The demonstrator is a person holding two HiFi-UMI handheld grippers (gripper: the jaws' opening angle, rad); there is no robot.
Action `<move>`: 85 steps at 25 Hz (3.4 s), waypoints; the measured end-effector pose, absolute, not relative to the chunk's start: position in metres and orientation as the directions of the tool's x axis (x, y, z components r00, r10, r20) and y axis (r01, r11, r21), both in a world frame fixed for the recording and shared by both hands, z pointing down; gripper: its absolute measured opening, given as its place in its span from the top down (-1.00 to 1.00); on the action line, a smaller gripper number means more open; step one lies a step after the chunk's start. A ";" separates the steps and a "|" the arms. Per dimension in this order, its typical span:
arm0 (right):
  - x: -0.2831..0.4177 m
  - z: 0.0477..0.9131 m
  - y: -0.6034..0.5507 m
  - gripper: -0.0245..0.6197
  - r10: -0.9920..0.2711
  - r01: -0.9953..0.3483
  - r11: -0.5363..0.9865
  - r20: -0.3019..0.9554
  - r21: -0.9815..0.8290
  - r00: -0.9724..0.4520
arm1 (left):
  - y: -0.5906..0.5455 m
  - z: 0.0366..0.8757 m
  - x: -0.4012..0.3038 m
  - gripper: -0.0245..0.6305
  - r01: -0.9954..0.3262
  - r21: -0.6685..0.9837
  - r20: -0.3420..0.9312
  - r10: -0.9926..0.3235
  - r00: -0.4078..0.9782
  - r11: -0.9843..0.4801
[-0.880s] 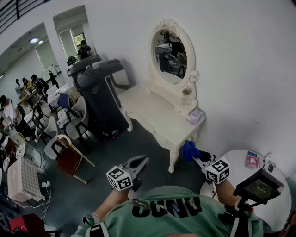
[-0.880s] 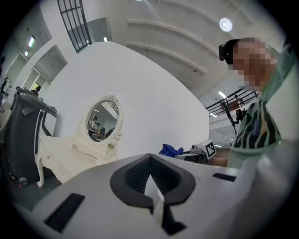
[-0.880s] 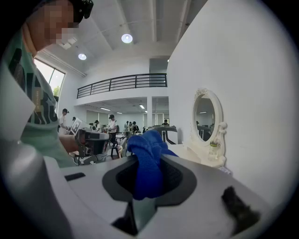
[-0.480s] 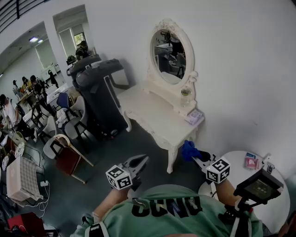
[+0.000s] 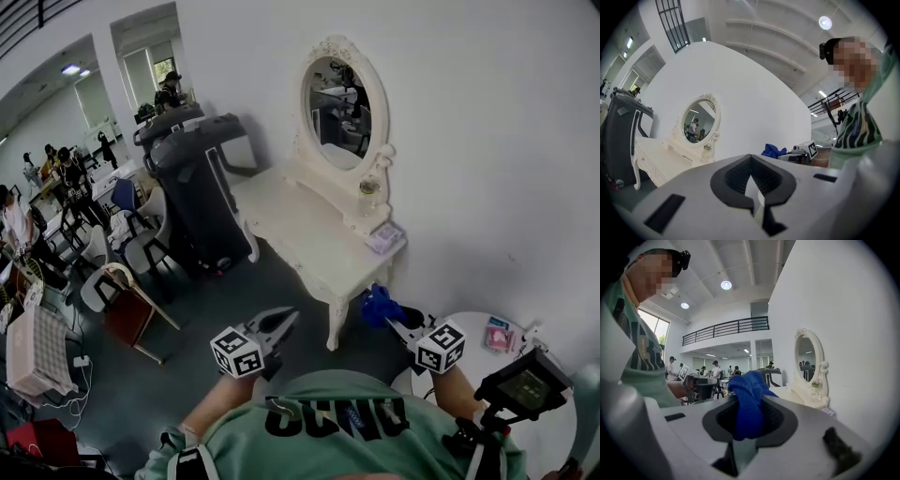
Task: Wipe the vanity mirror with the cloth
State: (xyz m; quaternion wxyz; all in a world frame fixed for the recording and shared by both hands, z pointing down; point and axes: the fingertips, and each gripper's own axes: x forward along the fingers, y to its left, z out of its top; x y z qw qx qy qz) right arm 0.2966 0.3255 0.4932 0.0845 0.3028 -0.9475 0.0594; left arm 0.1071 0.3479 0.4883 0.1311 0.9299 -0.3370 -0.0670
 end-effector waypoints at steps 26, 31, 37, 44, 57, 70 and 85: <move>0.233 0.517 0.141 0.69 -0.598 -0.623 0.781 0.225 -0.055 -0.769 | 0.138 0.521 0.068 0.91 -0.486 0.336 -0.038 -0.527 0.849 -0.807; 0.222 0.487 0.094 0.69 -0.680 -0.703 0.710 0.212 -0.049 -0.702 | 0.080 0.499 0.044 0.91 -0.426 0.332 -0.038 -0.463 0.886 -0.842; 0.212 0.498 0.038 0.69 -0.716 -0.747 0.664 0.257 -0.035 -0.649 | 0.002 0.510 0.034 0.91 -0.373 0.358 -0.034 -0.411 0.911 -0.856; 0.253 0.499 -0.016 0.69 -0.715 -0.748 0.662 0.262 -0.045 -0.648 | -0.047 0.519 0.080 0.91 -0.353 0.387 -0.014 -0.388 0.922 -0.852; 0.309 0.469 -0.149 0.69 -0.575 -0.573 0.816 0.210 0.075 -0.791 | -0.127 0.506 0.139 0.91 -0.522 0.393 -0.026 -0.576 0.817 -0.757; 0.176 0.312 -0.323 0.69 -0.832 -0.175 0.312 0.180 0.934 -0.525 | -0.217 0.510 0.039 0.91 -0.513 0.341 -0.096 -0.572 0.815 -0.788; 0.080 0.192 -0.582 0.69 -0.985 0.695 -0.125 -0.170 0.708 -0.004 | -0.213 0.546 -0.032 0.91 -0.580 0.406 -0.123 -0.671 0.731 -0.706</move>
